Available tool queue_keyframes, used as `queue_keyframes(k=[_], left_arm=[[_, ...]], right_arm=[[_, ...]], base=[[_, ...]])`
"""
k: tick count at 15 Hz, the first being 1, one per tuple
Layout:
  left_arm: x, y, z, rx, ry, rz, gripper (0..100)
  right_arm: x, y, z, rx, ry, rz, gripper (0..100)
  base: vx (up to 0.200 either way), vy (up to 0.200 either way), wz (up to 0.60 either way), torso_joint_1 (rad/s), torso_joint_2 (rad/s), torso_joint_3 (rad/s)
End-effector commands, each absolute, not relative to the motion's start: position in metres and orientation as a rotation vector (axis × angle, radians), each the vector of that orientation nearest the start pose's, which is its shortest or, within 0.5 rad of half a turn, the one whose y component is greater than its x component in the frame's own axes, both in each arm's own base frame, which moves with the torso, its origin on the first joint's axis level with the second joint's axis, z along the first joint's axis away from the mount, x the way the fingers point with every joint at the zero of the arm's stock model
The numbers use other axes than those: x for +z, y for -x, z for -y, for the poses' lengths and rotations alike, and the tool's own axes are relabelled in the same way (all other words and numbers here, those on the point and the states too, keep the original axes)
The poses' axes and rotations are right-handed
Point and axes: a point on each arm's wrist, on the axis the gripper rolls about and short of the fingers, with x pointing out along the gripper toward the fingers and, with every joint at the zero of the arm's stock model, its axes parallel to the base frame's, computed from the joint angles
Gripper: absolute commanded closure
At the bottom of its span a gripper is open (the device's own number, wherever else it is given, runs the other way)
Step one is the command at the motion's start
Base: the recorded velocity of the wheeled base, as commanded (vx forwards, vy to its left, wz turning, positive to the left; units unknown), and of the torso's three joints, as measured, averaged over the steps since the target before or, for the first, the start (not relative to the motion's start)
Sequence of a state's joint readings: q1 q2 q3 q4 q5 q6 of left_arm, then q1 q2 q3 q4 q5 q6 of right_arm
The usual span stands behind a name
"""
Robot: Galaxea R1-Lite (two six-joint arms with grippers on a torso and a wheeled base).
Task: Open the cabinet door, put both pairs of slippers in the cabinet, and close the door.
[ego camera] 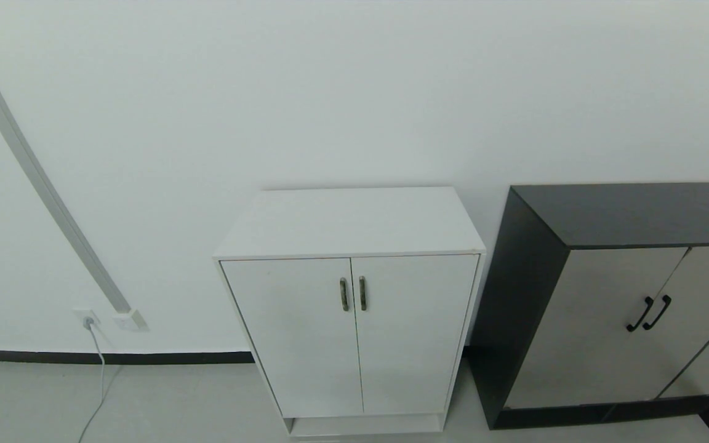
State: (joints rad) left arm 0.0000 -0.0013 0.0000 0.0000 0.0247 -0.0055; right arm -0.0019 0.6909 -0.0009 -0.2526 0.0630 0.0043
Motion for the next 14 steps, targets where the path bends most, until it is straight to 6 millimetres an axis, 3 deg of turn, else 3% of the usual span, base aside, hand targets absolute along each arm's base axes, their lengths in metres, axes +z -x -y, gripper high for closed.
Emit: queue_keyframes(k=[1, 7, 14], left_arm=[[0.075, 0.023, -0.001, 0.025, 0.006, 0.0, 100], [0.075, 0.023, -0.001, 0.026, 0.006, 0.0, 100], [0.075, 0.023, -0.001, 0.026, 0.006, 0.0, 100]], right_arm=[[0.089, -0.022, -0.002, 0.102, -0.015, -0.371, 100], [0.079, -0.004, -0.002, 0.152, 0.002, -0.345, 100], [0.076, 0.023, -0.002, 0.097, 0.008, 0.002, 100]], base=[[0.0, 0.0, 0.0, 0.0, 0.0, 0.0], [0.0, 0.0, 0.0, 0.0, 0.0, 0.0], [0.0, 0.0, 0.0, 0.0, 0.0, 0.0]])
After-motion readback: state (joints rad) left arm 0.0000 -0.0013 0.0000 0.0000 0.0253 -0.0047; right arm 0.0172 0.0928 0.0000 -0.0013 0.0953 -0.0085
